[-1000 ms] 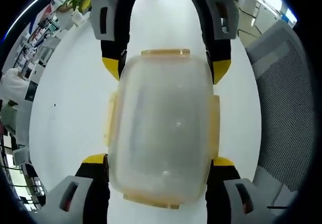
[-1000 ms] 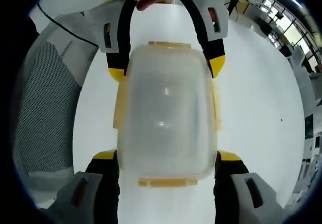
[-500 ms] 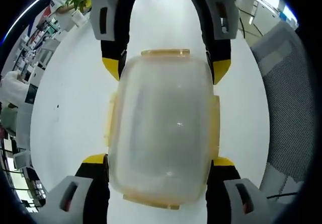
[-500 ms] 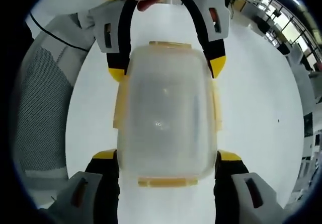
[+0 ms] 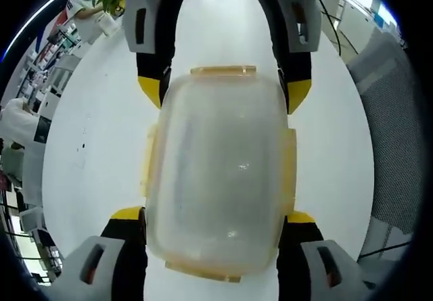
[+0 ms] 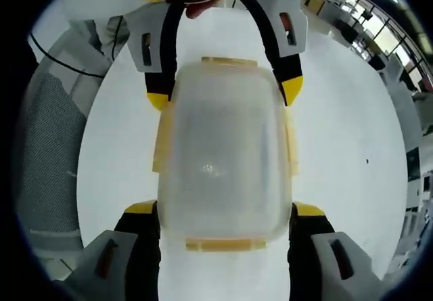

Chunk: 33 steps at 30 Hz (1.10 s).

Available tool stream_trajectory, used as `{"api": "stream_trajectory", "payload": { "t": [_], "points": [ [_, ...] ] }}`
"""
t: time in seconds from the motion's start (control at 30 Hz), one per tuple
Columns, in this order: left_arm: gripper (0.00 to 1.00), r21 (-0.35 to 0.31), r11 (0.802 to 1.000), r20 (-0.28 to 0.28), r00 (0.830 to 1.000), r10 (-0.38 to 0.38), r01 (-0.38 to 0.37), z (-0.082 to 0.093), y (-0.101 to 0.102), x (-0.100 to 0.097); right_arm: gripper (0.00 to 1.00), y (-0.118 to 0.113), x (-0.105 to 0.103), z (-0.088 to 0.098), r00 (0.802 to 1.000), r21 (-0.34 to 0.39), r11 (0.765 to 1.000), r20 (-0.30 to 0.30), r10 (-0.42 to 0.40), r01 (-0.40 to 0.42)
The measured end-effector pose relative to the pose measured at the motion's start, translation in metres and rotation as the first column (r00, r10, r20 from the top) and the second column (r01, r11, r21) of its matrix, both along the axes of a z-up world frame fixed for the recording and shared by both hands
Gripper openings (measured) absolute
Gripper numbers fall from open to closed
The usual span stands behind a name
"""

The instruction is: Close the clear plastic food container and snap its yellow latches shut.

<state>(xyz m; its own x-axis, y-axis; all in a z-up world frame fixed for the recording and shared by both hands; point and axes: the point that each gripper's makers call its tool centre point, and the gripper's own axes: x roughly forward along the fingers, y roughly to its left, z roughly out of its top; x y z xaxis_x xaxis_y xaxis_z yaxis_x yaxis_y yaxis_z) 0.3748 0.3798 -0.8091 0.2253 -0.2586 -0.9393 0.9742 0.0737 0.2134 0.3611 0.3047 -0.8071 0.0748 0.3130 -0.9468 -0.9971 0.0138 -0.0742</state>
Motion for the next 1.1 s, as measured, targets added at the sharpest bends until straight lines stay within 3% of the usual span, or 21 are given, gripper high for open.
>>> {"api": "stream_trajectory", "payload": {
  "t": [0.53, 1.1],
  "points": [
    [0.77, -0.002, 1.000, 0.007, 1.000, -0.008, 0.008, 0.000, -0.003, 0.030, 0.75, -0.003, 0.029, 0.001, 1.000, -0.010, 1.000, -0.001, -0.019, 0.019],
    [0.79, 0.007, 0.998, 0.055, 0.997, -0.055, 0.055, -0.003, -0.001, 0.034, 0.78, -0.004, 0.032, -0.002, 0.999, -0.011, 0.999, 0.029, -0.032, 0.032]
  ]
}}
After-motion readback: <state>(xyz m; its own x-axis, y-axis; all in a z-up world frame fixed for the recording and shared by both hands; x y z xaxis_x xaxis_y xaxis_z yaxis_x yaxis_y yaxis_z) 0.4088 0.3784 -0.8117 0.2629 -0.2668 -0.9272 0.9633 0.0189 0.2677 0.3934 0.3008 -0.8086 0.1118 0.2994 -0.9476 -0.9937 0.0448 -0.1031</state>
